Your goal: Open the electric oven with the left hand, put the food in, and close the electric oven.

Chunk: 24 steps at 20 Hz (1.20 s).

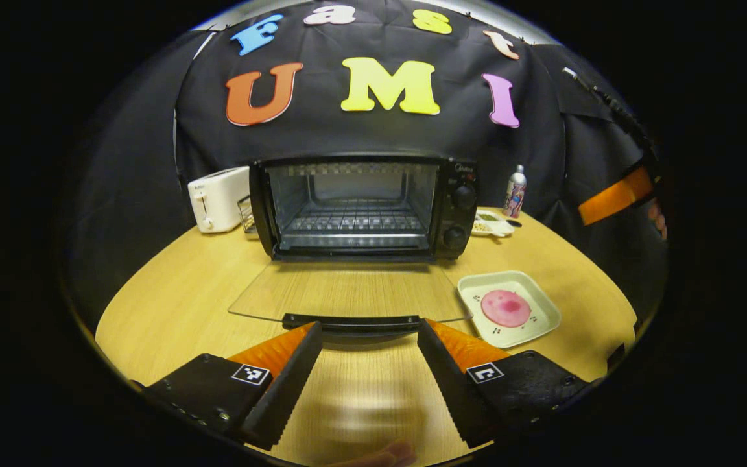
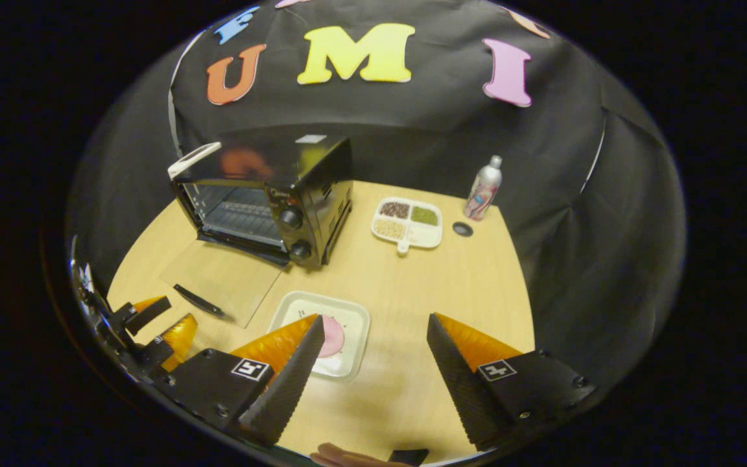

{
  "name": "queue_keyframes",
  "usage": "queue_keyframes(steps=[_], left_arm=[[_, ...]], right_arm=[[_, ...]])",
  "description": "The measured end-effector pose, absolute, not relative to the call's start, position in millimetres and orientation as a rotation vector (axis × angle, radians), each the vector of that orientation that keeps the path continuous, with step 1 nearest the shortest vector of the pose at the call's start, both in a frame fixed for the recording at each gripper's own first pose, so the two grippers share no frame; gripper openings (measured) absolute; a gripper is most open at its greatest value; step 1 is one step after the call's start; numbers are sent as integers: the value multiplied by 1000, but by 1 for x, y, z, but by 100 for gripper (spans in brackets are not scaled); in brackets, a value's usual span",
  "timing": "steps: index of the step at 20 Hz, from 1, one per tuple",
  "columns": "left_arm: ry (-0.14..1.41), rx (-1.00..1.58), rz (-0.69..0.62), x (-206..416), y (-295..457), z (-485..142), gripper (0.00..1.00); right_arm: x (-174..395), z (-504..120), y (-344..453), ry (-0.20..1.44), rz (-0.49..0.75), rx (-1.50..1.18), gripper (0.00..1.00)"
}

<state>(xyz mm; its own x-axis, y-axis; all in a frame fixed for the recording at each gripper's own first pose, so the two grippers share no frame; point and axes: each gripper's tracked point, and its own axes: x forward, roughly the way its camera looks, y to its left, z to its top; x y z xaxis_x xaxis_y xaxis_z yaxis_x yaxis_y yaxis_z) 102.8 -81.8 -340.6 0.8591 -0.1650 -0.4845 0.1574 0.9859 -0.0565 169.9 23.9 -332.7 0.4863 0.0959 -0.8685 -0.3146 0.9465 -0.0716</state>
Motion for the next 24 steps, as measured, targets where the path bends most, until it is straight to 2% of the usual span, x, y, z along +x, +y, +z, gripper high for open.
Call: queue_keyframes(steps=[4,7,10,11,14,15,16,17,19,21,24], left_arm=[[381,26,-67,107,-52,-281,94],[288,24,-22,110,-37,-242,95],[205,21,1,111,-29,-214,96],[190,21,16,110,-25,-206,96],[154,8,26,105,-22,-182,96],[141,9,27,103,-20,-175,96],[137,15,21,100,-19,-170,96],[131,20,26,97,-18,-166,96],[125,33,31,93,-17,-160,96],[133,40,43,90,-15,-160,96],[129,16,49,87,-15,-152,96]], right_arm=[[175,-378,23,1210,264,-205,99],[172,-415,15,1350,205,-142,95],[172,-439,23,1429,225,-58,85],[171,-445,26,1461,236,-33,78],[164,-460,33,1553,251,49,65],[163,-464,33,1574,257,59,67],[164,-468,32,1585,257,69,53],[163,-472,33,1600,261,84,61],[161,-475,32,1633,271,125,24],[162,-477,29,1649,318,197,1],[164,-477,28,1665,405,343,2]])
